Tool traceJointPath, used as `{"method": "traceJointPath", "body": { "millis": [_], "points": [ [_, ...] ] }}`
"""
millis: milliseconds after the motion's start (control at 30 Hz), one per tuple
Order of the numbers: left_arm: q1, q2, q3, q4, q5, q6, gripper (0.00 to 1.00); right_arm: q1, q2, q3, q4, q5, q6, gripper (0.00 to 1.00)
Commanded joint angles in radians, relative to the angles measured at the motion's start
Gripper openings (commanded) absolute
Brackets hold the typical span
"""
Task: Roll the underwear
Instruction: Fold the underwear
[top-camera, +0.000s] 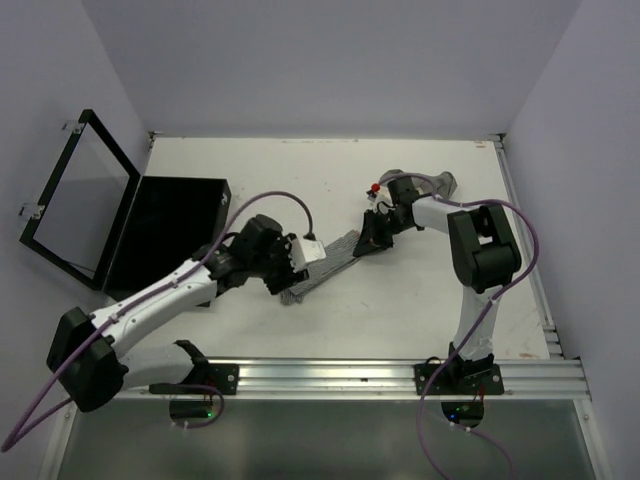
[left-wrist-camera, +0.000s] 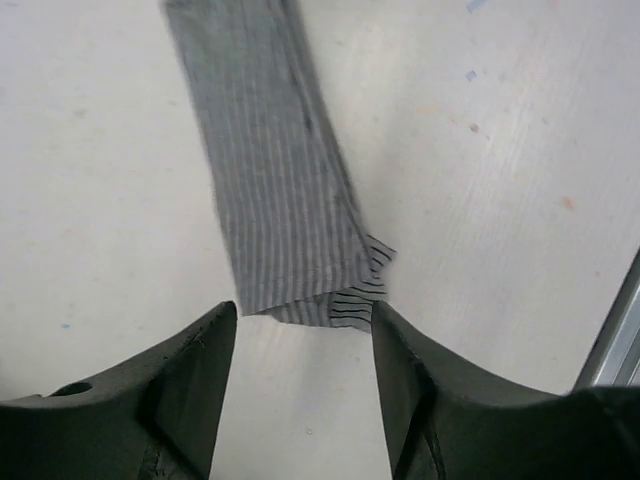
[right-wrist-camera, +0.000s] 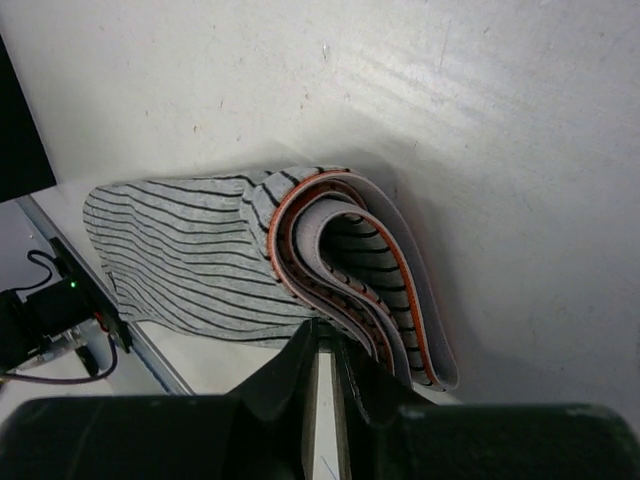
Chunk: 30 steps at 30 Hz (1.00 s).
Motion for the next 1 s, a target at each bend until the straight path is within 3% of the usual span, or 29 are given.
{"method": "traceJointPath", "body": {
  "millis": [0, 100, 167, 233, 400, 500, 633, 767, 967],
  "points": [
    [0.117, -0.065, 0.062, 0.020, 0.110, -0.064, 0.59, -0.011, -0.071, 0.020, -0.102, -0.036, -0.098, 0.15],
    [0.170, -0.007, 0.097, 0.045, 0.067, -0.170, 0.48, -0.011, -0.135, 0.049, -0.127, -0.124, -0.130, 0.30],
    [0.170, 0.051, 0.148, 0.014, 0.096, -0.175, 0.33, -0.011, -0.160, 0.075, -0.130, -0.146, -0.130, 0.38],
    [0.170, 0.122, 0.163, 0.020, 0.187, -0.160, 0.15, -0.011, -0.171, 0.098, -0.111, -0.179, -0.112, 0.40],
    [0.168, 0.257, 0.143, 0.140, 0.253, -0.245, 0.04, -0.003, -0.105, 0.126, -0.026, -0.211, -0.011, 0.37],
    [0.170, 0.338, 0.145, 0.170, 0.280, -0.258, 0.04, 0.003, -0.027, 0.121, 0.037, -0.242, 0.055, 0.36],
    [0.171, 0.381, 0.126, 0.213, 0.300, -0.256, 0.15, 0.000, 0.055, 0.040, 0.190, -0.268, 0.136, 0.36],
    [0.174, 0.432, 0.105, 0.207, 0.265, -0.264, 0.11, -0.012, 0.099, -0.034, 0.275, -0.201, 0.161, 0.36],
    [0.223, 0.521, 0.115, 0.155, 0.251, -0.220, 0.05, -0.020, 0.096, -0.075, 0.238, -0.123, 0.120, 0.33]
  ]
}}
